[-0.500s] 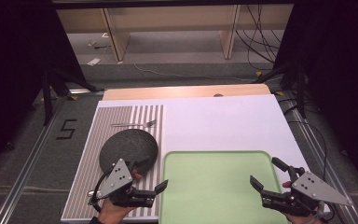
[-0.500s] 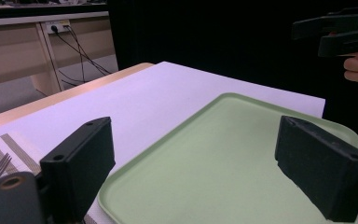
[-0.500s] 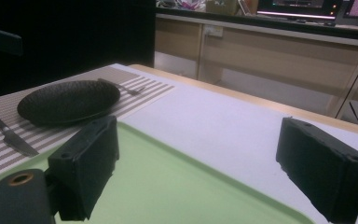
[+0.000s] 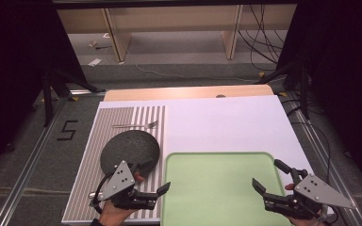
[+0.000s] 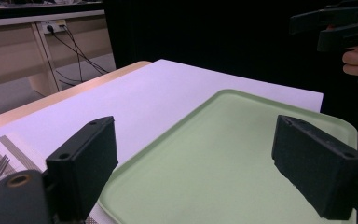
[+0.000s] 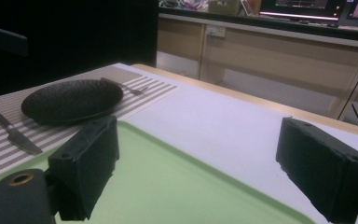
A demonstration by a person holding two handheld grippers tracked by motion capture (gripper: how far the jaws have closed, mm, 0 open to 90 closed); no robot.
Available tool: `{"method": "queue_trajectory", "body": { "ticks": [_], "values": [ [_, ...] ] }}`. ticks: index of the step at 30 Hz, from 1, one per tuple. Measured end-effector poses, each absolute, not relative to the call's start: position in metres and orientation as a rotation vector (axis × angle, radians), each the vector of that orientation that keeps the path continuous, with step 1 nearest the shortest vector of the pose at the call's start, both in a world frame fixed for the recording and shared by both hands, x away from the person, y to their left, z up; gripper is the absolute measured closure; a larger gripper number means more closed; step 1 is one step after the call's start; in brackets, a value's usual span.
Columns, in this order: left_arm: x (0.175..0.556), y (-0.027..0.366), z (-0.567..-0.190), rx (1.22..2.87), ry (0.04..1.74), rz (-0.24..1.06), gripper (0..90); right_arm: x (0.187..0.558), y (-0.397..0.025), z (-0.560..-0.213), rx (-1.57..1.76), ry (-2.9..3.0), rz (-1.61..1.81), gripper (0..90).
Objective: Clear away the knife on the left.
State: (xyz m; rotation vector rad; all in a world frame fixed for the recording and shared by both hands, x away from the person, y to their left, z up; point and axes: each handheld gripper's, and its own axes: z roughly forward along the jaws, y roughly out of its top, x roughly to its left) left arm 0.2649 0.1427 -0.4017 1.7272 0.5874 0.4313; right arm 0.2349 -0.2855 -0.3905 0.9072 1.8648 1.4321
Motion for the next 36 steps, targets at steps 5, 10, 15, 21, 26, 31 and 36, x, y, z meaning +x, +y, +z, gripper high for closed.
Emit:
{"method": "queue_trajectory", "body": {
  "ticks": [5,10,15,21,26,31,36],
  "values": [
    [0.267,0.146,-0.400,1.762,0.570,0.430,13.8,0.234,-0.285,-0.391,0.906,1.867,1.431,14.0],
    [0.269,0.150,-0.397,1.798,0.558,0.428,14.2,0.234,-0.285,-0.391,0.904,1.868,1.431,14.0],
    [0.274,0.150,-0.393,1.831,0.551,0.390,15.9,0.234,-0.285,-0.391,0.904,1.870,1.433,14.0],
    [0.276,0.150,-0.388,1.932,0.568,0.362,15.9,0.234,-0.285,-0.391,0.905,1.871,1.435,14.0],
    [0.279,0.152,-0.388,2.091,0.589,0.350,15.7,0.233,-0.285,-0.390,0.900,1.872,1.439,14.1],
    [0.280,0.153,-0.388,2.252,0.574,0.360,15.9,0.234,-0.284,-0.390,0.899,1.871,1.435,14.0],
    [0.286,0.163,-0.394,2.401,0.615,0.326,17.7,0.234,-0.284,-0.391,0.899,1.873,1.436,14.0]
  ]
}}
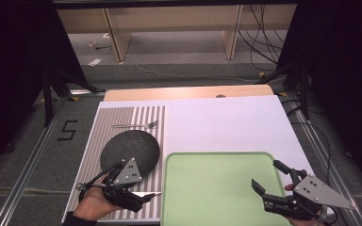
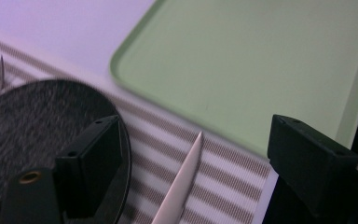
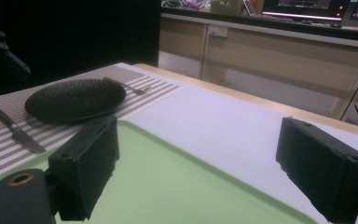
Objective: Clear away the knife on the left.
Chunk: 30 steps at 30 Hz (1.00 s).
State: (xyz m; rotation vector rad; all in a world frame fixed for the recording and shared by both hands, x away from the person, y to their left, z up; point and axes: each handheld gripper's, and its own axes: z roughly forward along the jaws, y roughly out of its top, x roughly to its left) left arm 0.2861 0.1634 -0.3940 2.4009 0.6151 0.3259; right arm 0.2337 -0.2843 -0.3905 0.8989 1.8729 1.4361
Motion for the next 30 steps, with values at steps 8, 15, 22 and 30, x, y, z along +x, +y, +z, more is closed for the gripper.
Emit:
{"method": "queue_trajectory", "body": {
  "ticks": [8,15,22,30],
  "values": [
    [0.294,0.180,-0.411,2.544,0.667,0.293,19.8,0.234,-0.284,-0.391,0.903,1.881,1.427,14.0],
    [0.296,0.195,-0.414,2.634,0.715,0.273,20.3,0.234,-0.284,-0.391,0.901,1.877,1.431,14.0],
    [0.301,0.202,-0.429,2.702,0.777,0.211,22.5,0.234,-0.284,-0.392,0.902,1.885,1.424,14.1],
    [0.307,0.212,-0.442,2.750,0.861,0.135,30.6,0.234,-0.283,-0.392,0.904,1.886,1.421,14.2]
  ]
}}
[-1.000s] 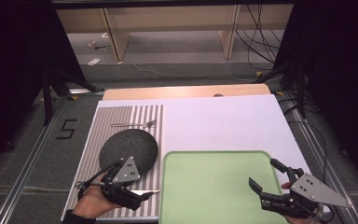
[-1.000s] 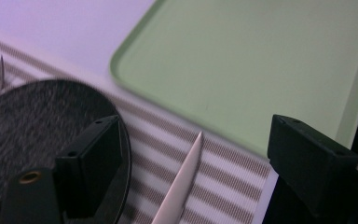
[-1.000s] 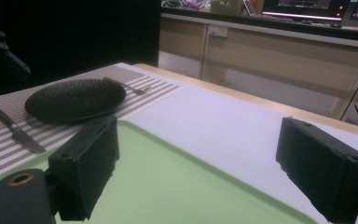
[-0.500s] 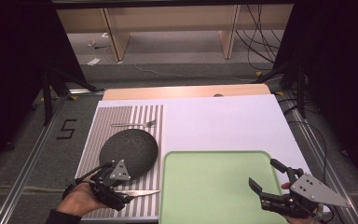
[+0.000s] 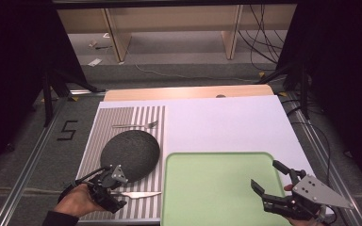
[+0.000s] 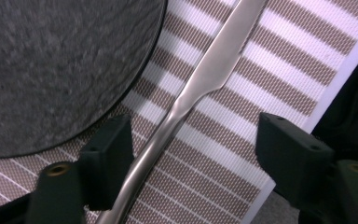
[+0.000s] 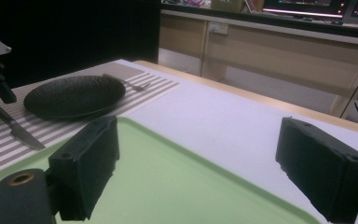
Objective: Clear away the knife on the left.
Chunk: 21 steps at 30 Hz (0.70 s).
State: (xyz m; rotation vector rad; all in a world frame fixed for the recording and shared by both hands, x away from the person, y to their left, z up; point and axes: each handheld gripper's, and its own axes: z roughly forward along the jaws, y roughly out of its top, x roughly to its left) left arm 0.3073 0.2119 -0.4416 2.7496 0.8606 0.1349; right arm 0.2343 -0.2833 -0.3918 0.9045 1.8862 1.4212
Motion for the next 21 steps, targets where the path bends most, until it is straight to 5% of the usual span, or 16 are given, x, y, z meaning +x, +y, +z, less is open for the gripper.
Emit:
{"method": "queue_trajectory", "body": {
  "ticks": [21],
  "values": [
    [0.321,0.215,-0.462,2.794,0.855,0.113,49.4,0.235,-0.282,-0.393,0.899,1.896,1.418,14.7]
  ]
}}
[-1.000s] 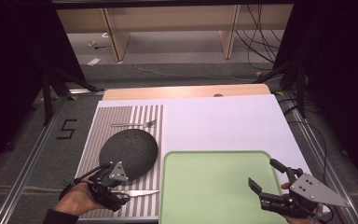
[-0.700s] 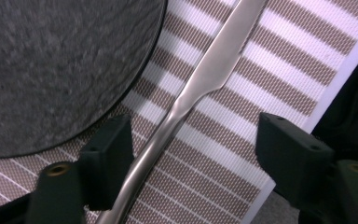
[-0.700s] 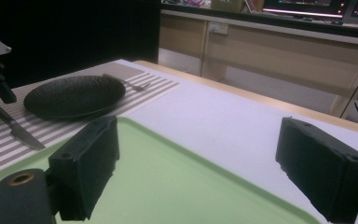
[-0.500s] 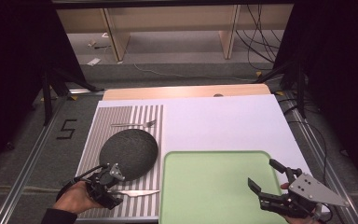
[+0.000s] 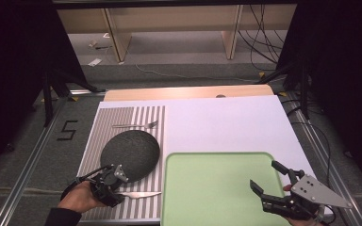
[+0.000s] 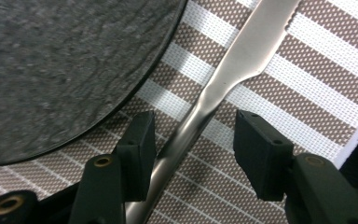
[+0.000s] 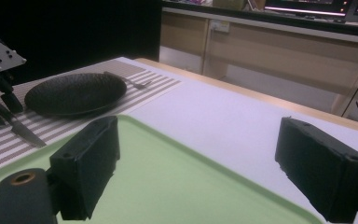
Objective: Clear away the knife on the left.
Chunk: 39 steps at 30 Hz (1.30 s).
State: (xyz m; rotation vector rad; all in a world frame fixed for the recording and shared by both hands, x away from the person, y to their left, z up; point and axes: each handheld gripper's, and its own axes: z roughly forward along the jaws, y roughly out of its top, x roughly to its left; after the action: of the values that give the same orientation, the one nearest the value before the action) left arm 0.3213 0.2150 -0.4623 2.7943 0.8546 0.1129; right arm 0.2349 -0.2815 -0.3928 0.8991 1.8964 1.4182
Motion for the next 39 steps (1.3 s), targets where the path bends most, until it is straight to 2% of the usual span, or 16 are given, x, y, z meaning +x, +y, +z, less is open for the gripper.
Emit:
{"method": "queue_trajectory", "body": {
  "ticks": [4,8,16,24,28,39],
  "values": [
    [0.3233,0.2143,-0.4622,2.788,0.904,0.084,51.3,0.2349,-0.2814,-0.3928,0.901,1.898,1.416,14.7],
    [0.3241,0.2131,-0.4612,2.788,0.957,0.077,60.4,0.2346,-0.2813,-0.3927,0.901,1.898,1.415,14.8],
    [0.3215,0.2117,-0.4605,2.815,0.966,0.071,71.3,0.2347,-0.2810,-0.3929,0.900,1.899,1.404,15.1],
    [0.3192,0.2072,-0.4605,2.851,0.920,0.100,73.1,0.2346,-0.2805,-0.3929,0.900,1.903,1.399,15.2],
    [0.3184,0.2073,-0.4605,2.842,0.908,0.092,78.6,0.2348,-0.2807,-0.3930,0.905,1.901,1.397,15.2],
    [0.3181,0.2094,-0.4604,2.839,0.870,0.089,79.6,0.2348,-0.2810,-0.3929,0.908,1.903,1.390,15.4]
  ]
}}
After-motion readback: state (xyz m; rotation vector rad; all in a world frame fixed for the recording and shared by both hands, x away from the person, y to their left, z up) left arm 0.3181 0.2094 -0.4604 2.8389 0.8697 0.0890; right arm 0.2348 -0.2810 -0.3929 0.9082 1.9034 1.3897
